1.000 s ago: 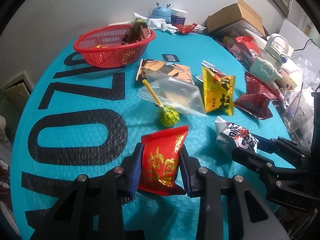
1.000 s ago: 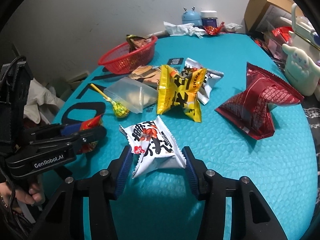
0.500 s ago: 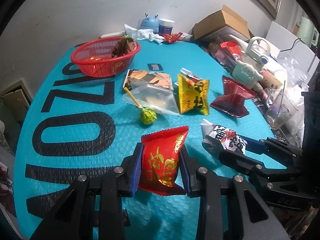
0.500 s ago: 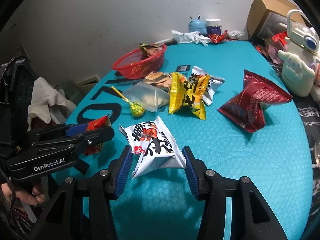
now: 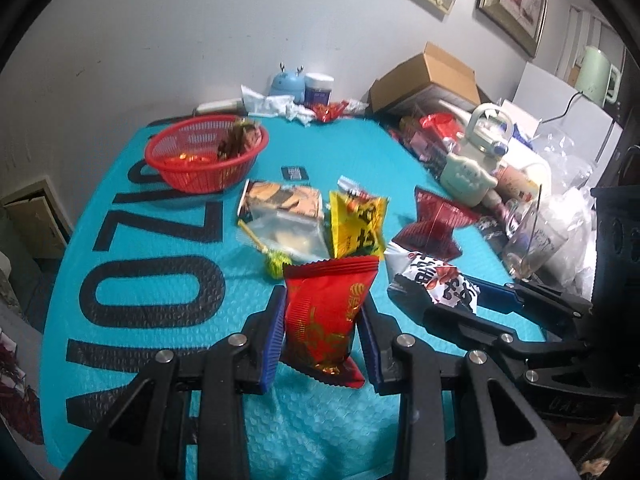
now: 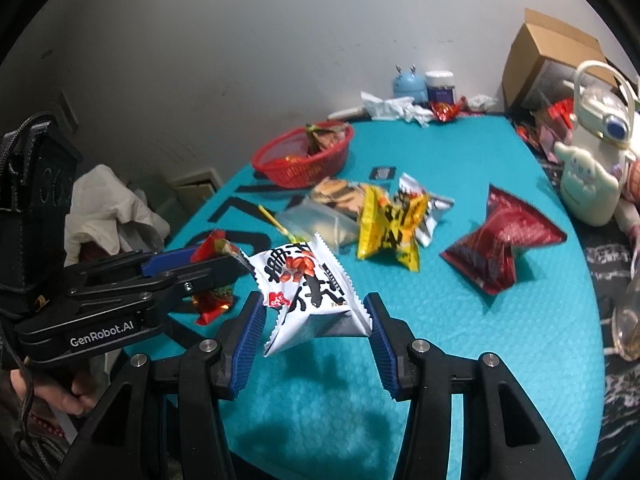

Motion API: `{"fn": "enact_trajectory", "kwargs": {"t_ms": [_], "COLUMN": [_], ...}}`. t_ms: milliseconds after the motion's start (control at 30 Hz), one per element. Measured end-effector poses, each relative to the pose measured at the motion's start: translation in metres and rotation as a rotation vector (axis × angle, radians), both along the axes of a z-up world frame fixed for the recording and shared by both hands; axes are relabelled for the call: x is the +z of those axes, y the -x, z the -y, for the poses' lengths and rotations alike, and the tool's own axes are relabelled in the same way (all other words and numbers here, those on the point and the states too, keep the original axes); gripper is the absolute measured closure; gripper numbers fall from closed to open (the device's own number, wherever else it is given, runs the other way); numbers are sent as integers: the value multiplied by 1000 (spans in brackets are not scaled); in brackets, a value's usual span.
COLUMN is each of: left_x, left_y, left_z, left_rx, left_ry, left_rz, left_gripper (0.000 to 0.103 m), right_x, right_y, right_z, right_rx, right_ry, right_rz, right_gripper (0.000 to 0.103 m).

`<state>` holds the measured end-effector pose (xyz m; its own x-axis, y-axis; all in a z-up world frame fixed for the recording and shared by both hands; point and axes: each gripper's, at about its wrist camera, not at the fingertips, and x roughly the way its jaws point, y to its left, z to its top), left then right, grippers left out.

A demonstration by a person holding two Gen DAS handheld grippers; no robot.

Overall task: Organize snacks
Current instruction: 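Carry both held snacks over the red basket and release them inside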

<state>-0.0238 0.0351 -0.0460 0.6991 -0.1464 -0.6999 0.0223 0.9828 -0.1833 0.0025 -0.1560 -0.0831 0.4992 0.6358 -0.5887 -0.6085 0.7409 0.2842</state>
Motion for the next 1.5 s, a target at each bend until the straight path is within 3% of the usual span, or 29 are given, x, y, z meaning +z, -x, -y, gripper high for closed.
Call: {"fn": "enact_trajectory", "kwargs": {"t_ms": [700,1500], "left_x": [73,118], "left_y": [-32,-130], "left_z": [-30,-100], "left_rx": [30,91], "left_ry": [-11,-26], "left_rz": [200,360], "left_gripper": [70,70], "right_x": [72,131], "right_y": [-41,-144], "right_z": [-29,-94], "right_rx": [89,120], "right_ry": [-62,-101], "right_rz": [143,262], "right_gripper": [53,53]}}
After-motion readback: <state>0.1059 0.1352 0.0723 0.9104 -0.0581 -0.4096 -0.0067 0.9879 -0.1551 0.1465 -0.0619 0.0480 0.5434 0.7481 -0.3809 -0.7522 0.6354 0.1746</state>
